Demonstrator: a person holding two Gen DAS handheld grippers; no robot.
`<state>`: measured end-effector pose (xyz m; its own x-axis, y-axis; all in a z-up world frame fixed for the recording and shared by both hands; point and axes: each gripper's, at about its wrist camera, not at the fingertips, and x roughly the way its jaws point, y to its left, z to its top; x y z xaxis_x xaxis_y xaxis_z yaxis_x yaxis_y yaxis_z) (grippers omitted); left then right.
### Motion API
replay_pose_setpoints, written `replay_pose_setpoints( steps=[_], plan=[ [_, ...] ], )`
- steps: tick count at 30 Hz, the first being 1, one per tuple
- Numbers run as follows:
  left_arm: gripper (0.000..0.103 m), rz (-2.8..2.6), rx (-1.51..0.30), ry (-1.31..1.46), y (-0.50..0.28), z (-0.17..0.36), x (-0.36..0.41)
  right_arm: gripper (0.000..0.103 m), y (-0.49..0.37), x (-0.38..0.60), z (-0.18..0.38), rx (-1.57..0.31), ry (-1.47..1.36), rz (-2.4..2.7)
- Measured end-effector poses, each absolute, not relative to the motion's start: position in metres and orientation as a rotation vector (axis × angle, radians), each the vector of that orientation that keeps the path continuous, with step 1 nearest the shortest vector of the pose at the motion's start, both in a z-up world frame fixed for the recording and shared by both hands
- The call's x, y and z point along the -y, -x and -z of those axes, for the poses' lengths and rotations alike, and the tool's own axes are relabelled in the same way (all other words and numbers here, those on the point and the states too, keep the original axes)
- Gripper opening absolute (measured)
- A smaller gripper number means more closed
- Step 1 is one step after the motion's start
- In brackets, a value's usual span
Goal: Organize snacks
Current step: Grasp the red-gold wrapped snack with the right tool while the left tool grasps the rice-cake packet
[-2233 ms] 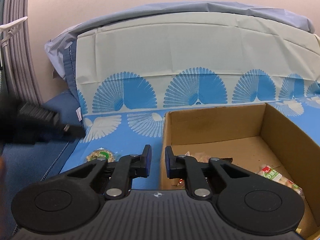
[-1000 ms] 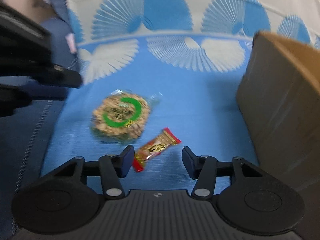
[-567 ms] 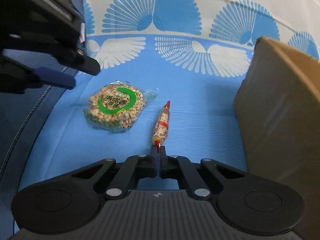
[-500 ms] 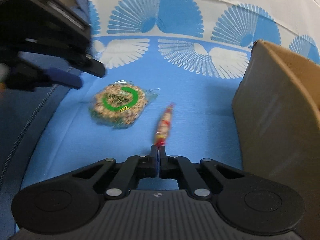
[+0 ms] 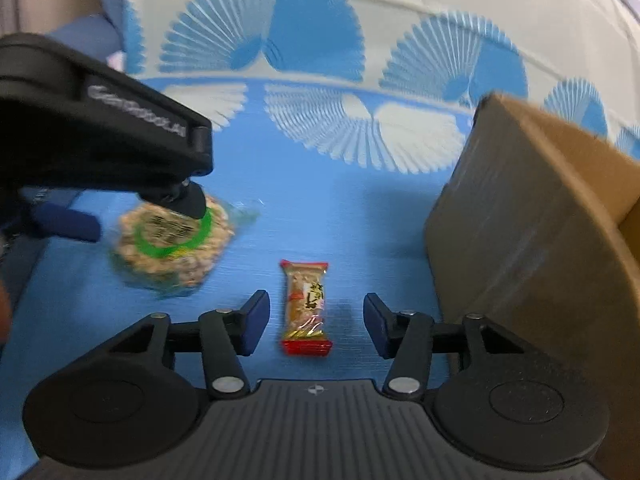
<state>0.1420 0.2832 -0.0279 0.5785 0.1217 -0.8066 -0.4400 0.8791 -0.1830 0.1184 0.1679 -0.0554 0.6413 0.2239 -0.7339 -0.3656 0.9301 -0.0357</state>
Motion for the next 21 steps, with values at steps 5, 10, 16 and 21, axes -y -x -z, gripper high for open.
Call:
replay_pose_setpoints(
  steps=[5, 10, 16, 21],
  plan=[
    [0.098, -0.336, -0.929, 0.348, -0.156, 0.039, -0.275, 0.021, -0.125, -0.164, 0.065, -0.802, 0.157, -0.356],
    [0.098, -0.347, -0.977, 0.276, -0.167, 0.056, -0.262, 0.018, -0.114, -0.153, 0.063, -0.766, 0.131, -0.322],
    [0.081, -0.375, -0.962, 0.126, -0.168, 0.059, -0.243, 0.018, -0.100, -0.134, 0.064, -0.792, 0.124, -0.312],
    [0.081, -0.377, -0.938, 0.149, -0.156, 0.047, -0.244, 0.018, -0.085, -0.123, 0.051, -0.784, 0.130, -0.349]
  ],
)
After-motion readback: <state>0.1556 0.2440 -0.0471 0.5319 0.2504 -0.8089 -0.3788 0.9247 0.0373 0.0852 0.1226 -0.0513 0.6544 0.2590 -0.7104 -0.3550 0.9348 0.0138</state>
